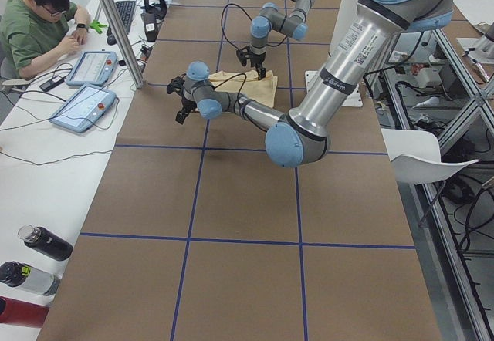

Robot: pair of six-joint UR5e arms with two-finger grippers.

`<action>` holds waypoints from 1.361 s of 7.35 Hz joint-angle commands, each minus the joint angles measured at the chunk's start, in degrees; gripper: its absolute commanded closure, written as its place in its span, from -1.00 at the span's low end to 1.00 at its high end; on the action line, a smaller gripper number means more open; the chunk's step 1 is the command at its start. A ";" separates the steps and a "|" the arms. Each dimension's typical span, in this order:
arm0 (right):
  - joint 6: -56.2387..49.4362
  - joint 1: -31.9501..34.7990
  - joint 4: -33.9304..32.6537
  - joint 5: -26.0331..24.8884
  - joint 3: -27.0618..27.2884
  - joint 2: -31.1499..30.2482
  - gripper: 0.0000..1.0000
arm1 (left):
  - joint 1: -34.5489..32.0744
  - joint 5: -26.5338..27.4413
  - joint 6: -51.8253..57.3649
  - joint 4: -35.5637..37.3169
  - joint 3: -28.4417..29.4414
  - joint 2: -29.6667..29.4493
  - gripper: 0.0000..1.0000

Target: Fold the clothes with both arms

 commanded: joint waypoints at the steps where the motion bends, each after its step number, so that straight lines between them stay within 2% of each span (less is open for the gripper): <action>1: -1.17 -0.39 -1.20 0.01 -0.12 -0.47 -1.00 | 0.01 0.00 0.01 0.01 0.00 0.00 -1.00; 7: -3.28 0.91 -1.20 -0.17 0.66 -4.50 -0.97 | 0.01 -0.09 -0.07 0.02 -1.05 0.09 -1.00; 9: -3.54 3.46 -1.11 0.00 5.73 -10.89 -0.97 | 0.09 -0.17 -0.07 0.10 -2.54 0.44 -1.00; 10: -4.58 4.17 -1.29 0.01 13.16 -16.24 -0.97 | 0.18 -0.18 -0.07 0.02 -2.64 0.44 -1.00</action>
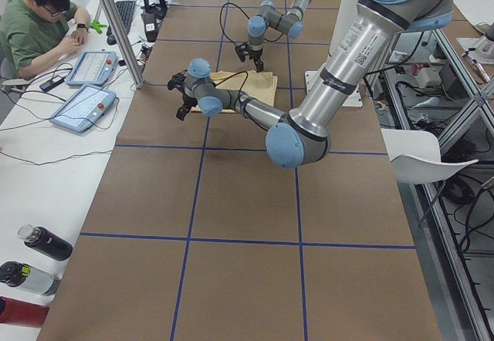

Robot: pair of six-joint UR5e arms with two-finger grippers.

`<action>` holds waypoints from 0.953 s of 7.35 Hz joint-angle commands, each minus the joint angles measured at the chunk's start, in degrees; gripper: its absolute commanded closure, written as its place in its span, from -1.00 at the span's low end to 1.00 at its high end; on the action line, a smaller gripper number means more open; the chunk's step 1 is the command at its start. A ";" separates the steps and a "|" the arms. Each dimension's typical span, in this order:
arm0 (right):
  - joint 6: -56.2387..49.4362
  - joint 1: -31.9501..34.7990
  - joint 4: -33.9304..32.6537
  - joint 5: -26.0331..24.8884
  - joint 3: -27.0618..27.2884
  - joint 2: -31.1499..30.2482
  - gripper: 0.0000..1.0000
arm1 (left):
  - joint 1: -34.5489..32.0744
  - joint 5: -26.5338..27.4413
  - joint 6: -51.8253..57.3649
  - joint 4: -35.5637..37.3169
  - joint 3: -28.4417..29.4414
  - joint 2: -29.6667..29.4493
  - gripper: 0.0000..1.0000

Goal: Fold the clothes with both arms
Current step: 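Move the left and right grippers to opposite long edges of the shirt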

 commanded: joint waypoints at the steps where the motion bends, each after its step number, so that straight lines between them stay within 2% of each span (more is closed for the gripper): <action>1: -0.77 1.36 -0.39 -0.02 14.88 -10.82 -0.97 | 0.35 -0.12 0.00 0.05 -1.30 0.19 -1.00; 2: 0.71 2.50 -0.22 0.15 17.57 -11.30 -0.98 | 1.22 -0.99 0.00 0.05 -3.13 1.32 -1.00; 3: 3.95 5.20 0.48 2.07 17.68 -10.87 -0.98 | 1.75 -4.22 -1.22 0.05 -6.80 3.51 -1.00; 4: 4.33 7.15 3.96 4.00 18.03 -10.87 -0.99 | 2.11 -7.12 -7.84 0.31 -11.19 5.09 -1.00; 5: 9.03 7.60 6.61 4.54 18.03 -10.95 -1.00 | 5.24 -7.24 -14.96 0.66 -15.85 7.11 -1.00; 6: 16.82 7.61 10.81 4.63 18.12 -10.95 -1.00 | 8.23 -6.72 -19.73 0.75 -20.85 11.22 -1.00; 7: 20.12 7.43 12.42 4.55 18.47 -10.87 -1.00 | 9.48 -6.71 -21.86 0.93 -26.12 16.14 -1.00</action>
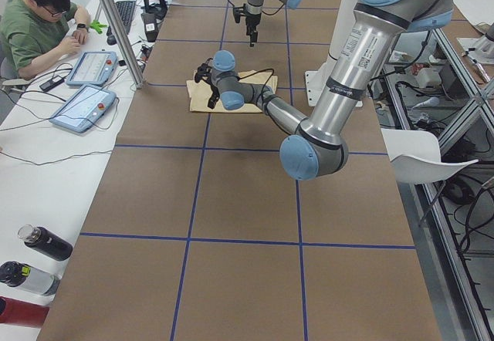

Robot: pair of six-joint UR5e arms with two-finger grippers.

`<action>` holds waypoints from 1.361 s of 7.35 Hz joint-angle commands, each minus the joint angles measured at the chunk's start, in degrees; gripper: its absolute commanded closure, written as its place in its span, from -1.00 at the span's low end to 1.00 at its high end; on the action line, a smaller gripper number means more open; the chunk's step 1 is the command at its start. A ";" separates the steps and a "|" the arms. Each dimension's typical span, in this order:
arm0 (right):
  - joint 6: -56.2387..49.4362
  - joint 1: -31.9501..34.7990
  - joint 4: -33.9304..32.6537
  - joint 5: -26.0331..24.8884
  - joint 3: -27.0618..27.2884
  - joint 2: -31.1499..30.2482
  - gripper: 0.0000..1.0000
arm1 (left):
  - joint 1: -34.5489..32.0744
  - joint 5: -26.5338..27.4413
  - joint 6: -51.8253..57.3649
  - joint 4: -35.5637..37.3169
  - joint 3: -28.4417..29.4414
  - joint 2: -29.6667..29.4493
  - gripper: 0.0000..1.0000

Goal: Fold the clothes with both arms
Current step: 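Move the left and right grippers to opposite long edges of the shirt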

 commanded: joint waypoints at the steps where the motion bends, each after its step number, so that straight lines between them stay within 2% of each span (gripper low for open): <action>1: 6.76 0.04 3.08 0.14 0.77 -0.04 -1.00 | 5.34 0.52 -7.29 2.39 -11.51 9.34 -1.00; 3: 6.77 0.04 3.08 -0.04 0.69 -0.13 -1.00 | 16.30 11.98 -18.77 11.15 -16.29 9.21 -1.00; 4: 6.77 0.04 3.08 -0.13 0.69 -0.13 -1.00 | 19.84 15.78 -22.57 15.38 -16.13 6.85 -1.00; 5: 6.68 -0.05 3.08 -0.13 0.69 -0.13 -1.00 | 20.65 17.39 -22.78 18.73 -15.86 5.61 -0.96; 7: 6.68 -0.05 3.17 -0.30 0.69 -0.13 -1.00 | 20.84 17.41 -22.78 18.94 -14.55 5.42 -0.15; 8: 6.68 -0.05 3.08 -0.30 0.69 -0.13 -1.00 | 21.27 17.32 -22.78 18.85 -13.76 5.34 0.08; 10: 6.68 -0.31 3.08 -0.30 0.51 -0.13 -1.00 | 21.54 17.23 -22.78 18.76 -12.01 4.11 0.08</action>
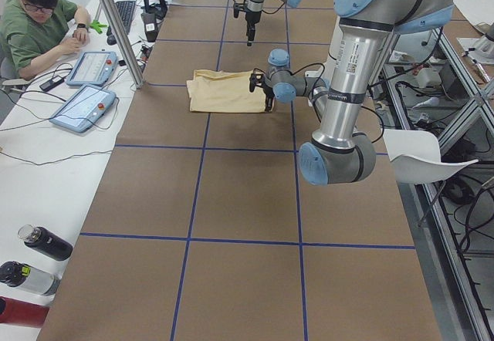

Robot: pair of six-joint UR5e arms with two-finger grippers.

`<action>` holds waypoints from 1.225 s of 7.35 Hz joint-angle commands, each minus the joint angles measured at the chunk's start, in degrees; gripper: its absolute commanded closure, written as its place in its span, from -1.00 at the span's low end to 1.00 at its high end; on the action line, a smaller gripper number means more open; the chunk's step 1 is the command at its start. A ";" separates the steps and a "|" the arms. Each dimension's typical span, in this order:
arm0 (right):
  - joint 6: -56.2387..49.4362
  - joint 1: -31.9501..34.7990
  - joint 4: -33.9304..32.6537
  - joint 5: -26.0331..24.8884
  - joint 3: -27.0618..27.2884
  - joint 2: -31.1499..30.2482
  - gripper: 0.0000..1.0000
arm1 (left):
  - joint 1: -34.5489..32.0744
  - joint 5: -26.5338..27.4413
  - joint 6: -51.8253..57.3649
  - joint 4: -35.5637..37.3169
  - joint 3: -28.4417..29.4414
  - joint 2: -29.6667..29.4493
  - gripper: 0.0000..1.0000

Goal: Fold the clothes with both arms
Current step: 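Move the left and right grippers to opposite long edges of the shirt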

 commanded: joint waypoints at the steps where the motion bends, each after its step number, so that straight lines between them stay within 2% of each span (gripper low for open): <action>1: 0.00 -0.15 0.04 -0.01 -0.10 0.00 -1.00 | 0.10 -0.24 -0.01 -0.02 1.37 -0.74 0.08; 4: -0.09 -0.33 0.04 -0.01 -0.27 -0.09 -1.00 | 0.28 -0.42 -0.36 -0.02 1.54 -1.27 0.08; 9: 0.00 -0.41 0.04 0.17 -0.36 -0.09 -1.00 | 0.37 -0.33 -6.94 -0.20 1.63 -1.27 0.08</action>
